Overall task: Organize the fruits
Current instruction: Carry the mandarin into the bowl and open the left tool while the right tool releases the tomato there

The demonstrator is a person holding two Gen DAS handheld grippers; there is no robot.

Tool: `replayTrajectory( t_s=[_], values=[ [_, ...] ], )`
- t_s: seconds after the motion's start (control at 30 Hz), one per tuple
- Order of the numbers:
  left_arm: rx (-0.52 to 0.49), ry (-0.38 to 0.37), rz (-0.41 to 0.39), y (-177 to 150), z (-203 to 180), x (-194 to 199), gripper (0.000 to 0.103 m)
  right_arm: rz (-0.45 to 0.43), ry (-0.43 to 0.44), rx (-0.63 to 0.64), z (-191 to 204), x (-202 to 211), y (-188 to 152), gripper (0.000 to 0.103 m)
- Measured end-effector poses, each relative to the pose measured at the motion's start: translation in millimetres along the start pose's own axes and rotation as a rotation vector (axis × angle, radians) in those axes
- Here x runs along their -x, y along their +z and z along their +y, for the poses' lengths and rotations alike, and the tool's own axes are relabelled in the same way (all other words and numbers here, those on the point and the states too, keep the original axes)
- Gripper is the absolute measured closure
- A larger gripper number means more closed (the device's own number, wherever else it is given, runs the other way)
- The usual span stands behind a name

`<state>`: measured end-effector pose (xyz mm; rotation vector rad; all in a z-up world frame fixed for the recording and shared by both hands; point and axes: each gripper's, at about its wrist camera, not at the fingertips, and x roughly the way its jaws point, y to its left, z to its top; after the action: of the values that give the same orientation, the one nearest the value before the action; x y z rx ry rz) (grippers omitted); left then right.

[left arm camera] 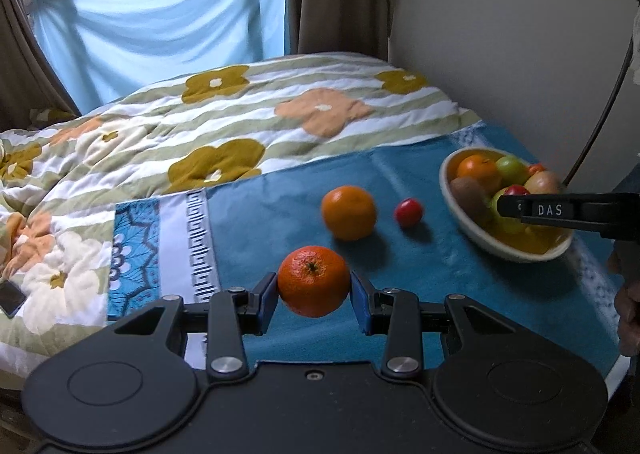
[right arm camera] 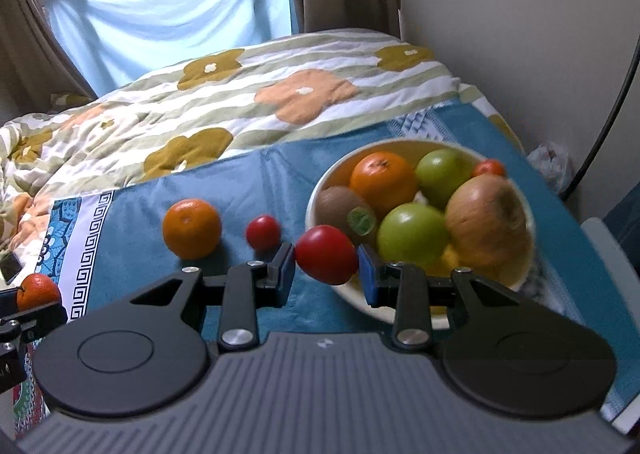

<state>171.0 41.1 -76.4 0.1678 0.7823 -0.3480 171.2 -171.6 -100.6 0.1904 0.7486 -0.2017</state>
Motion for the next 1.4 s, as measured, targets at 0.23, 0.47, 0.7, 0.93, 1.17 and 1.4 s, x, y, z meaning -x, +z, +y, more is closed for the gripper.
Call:
replayTrajectory(
  t_s=[0.23,0.47,0.7,0.93,1.17,1.4],
  values=[
    [0.032,-0.015,-0.024,13,-44,6,0.060,-0.015,0.027,0.048,-40,16,16,0.054],
    [0.043,-0.022,-0.029,24,-91,1,0.060,-0.025,0.072,0.091,-82,21,33,0.054],
    [0.045,-0.024,-0.012,34,-137,-23,0.060,-0.017,0.131,0.147,-116,12,44,0.054],
    [0.039,-0.004,0.022,40,-166,-58,0.060,0.003,0.187,0.208,-135,-8,49,0.054],
    [0.021,0.029,0.074,39,-183,-92,0.060,-0.001,0.233,0.248,-143,-25,54,0.054],
    [-0.001,0.068,0.093,39,-192,-102,0.041,0.000,0.261,0.267,-147,-35,61,0.054]
  ],
)
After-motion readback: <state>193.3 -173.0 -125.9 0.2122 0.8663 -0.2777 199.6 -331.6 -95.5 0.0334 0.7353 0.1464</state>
